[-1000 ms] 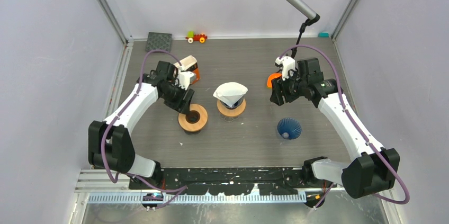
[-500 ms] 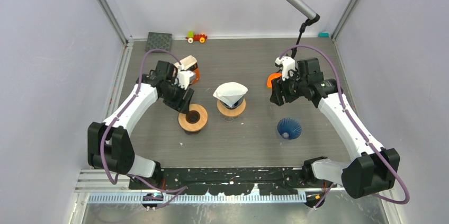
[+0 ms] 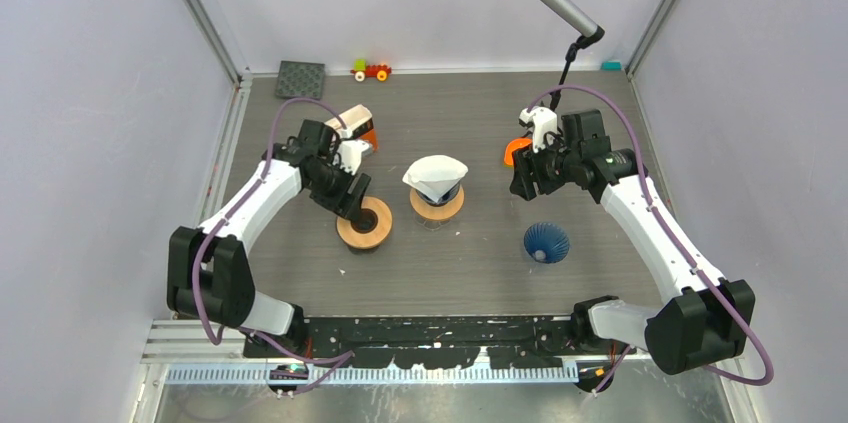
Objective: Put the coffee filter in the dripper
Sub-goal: Place the dripper holder onto the coffee server.
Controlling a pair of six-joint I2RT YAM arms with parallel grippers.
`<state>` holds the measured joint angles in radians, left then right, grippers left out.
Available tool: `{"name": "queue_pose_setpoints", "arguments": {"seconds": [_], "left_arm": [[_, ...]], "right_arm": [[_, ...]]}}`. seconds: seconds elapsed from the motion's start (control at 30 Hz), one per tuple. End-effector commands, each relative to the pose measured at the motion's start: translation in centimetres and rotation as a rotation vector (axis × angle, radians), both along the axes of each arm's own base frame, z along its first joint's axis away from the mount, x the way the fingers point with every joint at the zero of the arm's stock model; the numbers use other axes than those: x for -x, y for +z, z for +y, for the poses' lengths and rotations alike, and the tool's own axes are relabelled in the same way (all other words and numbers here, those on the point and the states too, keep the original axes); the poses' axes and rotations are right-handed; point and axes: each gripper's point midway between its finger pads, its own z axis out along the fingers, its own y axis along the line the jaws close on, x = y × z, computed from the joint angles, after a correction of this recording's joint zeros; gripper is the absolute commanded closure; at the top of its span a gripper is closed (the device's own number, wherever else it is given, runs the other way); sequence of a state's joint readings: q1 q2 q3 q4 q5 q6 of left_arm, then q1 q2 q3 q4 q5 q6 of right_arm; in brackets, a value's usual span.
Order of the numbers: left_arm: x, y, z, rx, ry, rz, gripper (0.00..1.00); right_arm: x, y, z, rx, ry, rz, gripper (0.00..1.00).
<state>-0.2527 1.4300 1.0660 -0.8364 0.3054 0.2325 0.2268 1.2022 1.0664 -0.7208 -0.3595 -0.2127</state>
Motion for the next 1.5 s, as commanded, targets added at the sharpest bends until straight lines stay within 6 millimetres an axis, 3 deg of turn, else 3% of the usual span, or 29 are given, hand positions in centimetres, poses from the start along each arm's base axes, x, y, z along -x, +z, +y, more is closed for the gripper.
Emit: {"name": "queue_pose_setpoints", "arguments": {"seconds": [0.0, 0.23, 0.53, 0.9, 1.2, 1.47], "left_arm": [[-0.6, -0.2, -0.3, -0.005, -0.009, -0.025, 0.33], [-0.3, -0.6, -0.3, -0.009, -0.013, -0.003, 0.41], [0.0, 0.5, -0.2, -0.003, -0.013, -0.031, 0.48], [0.0, 1.1, 0.1, -0.007, -0.011, -0.056, 0.47], [0.3, 1.2, 0.3, -0.018, -0.017, -0.063, 0.43], [-0.1, 4.2, 0.2, 0.007, -0.030, -0.155, 0.30]], "right_arm": [[-0.4, 0.6, 0.1, -0.004, 0.015, -0.029, 0.37], [-0.4, 0.5, 0.1, -0.002, 0.015, -0.028, 0.37], [-0.5, 0.5, -0.4, 0.023, 0.001, -0.030, 0.37], [0.2, -0.2, -1.7, 0.081, -0.023, 0.001, 0.37], [2.1, -2.0, -4.5, 0.224, -0.044, 0.076, 0.36], [5.2, -3.8, -8.3, 0.343, -0.033, 0.190, 0.37]]}}
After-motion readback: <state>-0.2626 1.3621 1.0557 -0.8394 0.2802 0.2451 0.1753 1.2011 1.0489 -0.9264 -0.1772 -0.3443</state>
